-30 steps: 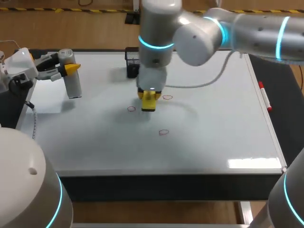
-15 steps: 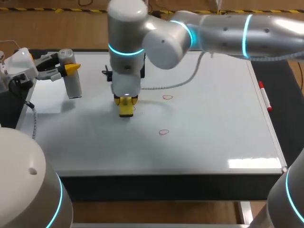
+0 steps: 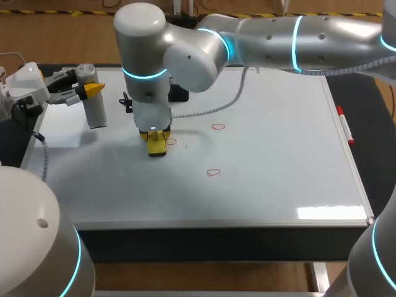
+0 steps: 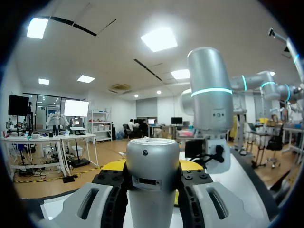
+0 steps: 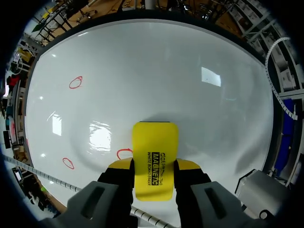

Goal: Pick up the inspection probe, press it on each red-marked spot on the whiteboard one by one, put down the probe, pick up the eraser, and wipe off all the red marks.

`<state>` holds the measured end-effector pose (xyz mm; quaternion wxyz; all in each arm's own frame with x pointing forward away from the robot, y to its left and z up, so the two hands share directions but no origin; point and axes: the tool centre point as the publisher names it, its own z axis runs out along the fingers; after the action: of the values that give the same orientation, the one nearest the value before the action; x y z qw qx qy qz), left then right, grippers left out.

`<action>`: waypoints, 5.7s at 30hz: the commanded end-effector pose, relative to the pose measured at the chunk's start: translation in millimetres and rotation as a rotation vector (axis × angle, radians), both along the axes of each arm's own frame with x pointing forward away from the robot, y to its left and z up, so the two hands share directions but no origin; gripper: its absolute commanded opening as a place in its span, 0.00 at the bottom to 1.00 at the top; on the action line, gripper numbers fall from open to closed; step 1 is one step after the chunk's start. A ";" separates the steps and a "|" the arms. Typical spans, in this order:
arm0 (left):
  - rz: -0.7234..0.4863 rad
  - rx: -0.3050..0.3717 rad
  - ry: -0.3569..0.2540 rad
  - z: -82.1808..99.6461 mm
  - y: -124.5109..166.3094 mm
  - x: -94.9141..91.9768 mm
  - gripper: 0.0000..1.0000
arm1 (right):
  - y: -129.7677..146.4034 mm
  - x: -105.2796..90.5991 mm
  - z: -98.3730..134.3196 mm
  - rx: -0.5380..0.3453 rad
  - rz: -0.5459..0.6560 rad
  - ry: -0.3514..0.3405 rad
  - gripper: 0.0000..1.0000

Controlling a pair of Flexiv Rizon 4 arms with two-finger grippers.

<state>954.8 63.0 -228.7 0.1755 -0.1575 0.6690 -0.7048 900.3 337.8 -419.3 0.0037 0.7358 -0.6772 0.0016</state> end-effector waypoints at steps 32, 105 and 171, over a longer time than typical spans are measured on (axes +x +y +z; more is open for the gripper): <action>0.001 0.001 -0.001 1.1 -0.1 -0.5 0.00 | -54.7 11.5 -8.3 0.000 -0.075 -0.005 0.00; 0.001 0.001 -0.001 1.1 -0.1 -0.5 0.00 | -417.5 75.9 30.0 -0.011 -0.721 0.020 0.00; -0.235 -0.110 -0.049 7.9 -257.3 -32.0 0.00 | -419.0 75.9 29.6 -0.033 -0.726 0.018 0.00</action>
<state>911.8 -175.6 -217.9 0.0997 -0.0714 0.6400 -0.7585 975.4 -81.1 -390.1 0.0207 0.4469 -0.8943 0.0030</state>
